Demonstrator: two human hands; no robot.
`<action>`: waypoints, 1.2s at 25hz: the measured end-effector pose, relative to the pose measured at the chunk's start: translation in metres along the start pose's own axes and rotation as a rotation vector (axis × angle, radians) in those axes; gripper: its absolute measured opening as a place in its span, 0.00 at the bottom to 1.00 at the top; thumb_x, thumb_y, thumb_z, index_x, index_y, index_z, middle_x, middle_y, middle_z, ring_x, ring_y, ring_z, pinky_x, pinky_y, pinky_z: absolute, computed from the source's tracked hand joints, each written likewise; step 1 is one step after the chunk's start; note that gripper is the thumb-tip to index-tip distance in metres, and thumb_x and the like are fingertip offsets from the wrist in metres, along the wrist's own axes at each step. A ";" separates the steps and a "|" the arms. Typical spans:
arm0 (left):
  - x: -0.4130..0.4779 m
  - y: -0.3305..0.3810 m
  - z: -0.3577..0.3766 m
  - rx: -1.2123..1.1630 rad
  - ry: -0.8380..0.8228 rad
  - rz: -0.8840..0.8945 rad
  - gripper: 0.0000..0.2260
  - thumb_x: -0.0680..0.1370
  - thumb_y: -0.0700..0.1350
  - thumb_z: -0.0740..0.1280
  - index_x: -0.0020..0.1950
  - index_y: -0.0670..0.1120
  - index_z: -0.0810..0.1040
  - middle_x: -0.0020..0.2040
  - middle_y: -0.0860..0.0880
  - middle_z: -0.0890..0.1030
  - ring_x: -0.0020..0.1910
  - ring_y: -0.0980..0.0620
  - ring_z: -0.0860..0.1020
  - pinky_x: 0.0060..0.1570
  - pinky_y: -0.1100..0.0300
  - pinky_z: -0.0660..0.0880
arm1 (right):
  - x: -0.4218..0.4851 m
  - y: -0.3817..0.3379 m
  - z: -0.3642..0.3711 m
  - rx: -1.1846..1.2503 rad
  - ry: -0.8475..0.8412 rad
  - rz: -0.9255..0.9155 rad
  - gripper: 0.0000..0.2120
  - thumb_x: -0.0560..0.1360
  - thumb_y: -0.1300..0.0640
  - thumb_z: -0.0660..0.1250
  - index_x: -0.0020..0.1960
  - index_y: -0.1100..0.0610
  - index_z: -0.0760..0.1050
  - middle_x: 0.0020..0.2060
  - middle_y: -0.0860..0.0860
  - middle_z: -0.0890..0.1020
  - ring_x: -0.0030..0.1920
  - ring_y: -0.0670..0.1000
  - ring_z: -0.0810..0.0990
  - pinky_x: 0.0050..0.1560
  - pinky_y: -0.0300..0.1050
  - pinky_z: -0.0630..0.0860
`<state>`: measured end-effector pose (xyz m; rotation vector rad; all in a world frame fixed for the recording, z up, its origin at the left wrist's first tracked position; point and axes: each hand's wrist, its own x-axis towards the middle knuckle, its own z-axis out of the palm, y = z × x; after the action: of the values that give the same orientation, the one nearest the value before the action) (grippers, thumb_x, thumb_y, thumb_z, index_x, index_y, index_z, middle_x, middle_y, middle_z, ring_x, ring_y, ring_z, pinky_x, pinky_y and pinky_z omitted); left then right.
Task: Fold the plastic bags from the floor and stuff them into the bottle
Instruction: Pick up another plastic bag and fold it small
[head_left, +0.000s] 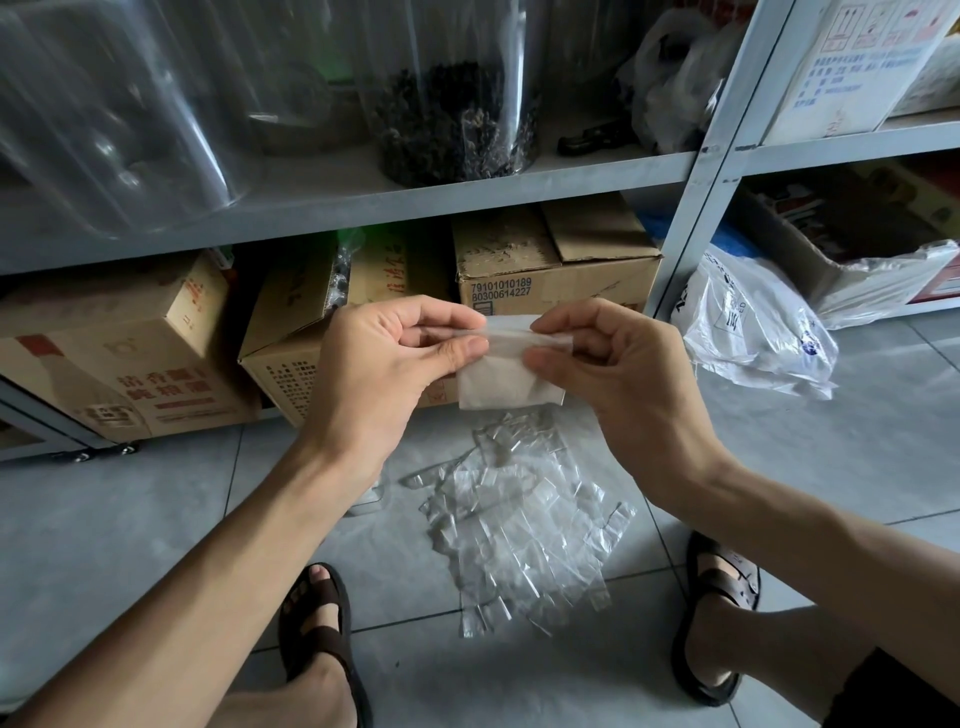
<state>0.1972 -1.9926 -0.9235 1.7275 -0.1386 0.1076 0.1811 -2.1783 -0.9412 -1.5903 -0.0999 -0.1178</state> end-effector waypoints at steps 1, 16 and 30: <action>0.000 -0.001 0.000 0.017 -0.007 0.008 0.08 0.69 0.38 0.77 0.46 0.47 0.85 0.42 0.50 0.87 0.43 0.55 0.85 0.45 0.62 0.81 | 0.000 0.000 0.000 0.004 0.002 0.001 0.08 0.71 0.67 0.75 0.47 0.57 0.81 0.34 0.51 0.84 0.35 0.45 0.79 0.38 0.38 0.76; 0.002 -0.008 -0.003 0.243 -0.043 0.210 0.02 0.74 0.44 0.75 0.44 0.47 0.85 0.48 0.53 0.85 0.48 0.52 0.83 0.51 0.45 0.81 | 0.001 0.004 -0.006 -0.199 -0.036 0.028 0.08 0.70 0.56 0.78 0.47 0.50 0.82 0.41 0.49 0.80 0.40 0.47 0.78 0.42 0.44 0.76; -0.002 -0.008 -0.001 0.224 -0.066 0.201 0.04 0.79 0.45 0.71 0.52 0.52 0.80 0.33 0.42 0.82 0.33 0.36 0.79 0.31 0.44 0.77 | -0.002 0.005 0.000 -0.085 -0.161 -0.027 0.19 0.71 0.66 0.75 0.54 0.48 0.74 0.38 0.56 0.83 0.39 0.65 0.79 0.39 0.65 0.76</action>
<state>0.1967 -1.9902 -0.9314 1.9383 -0.3609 0.2208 0.1797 -2.1785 -0.9464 -1.6821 -0.2450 -0.0151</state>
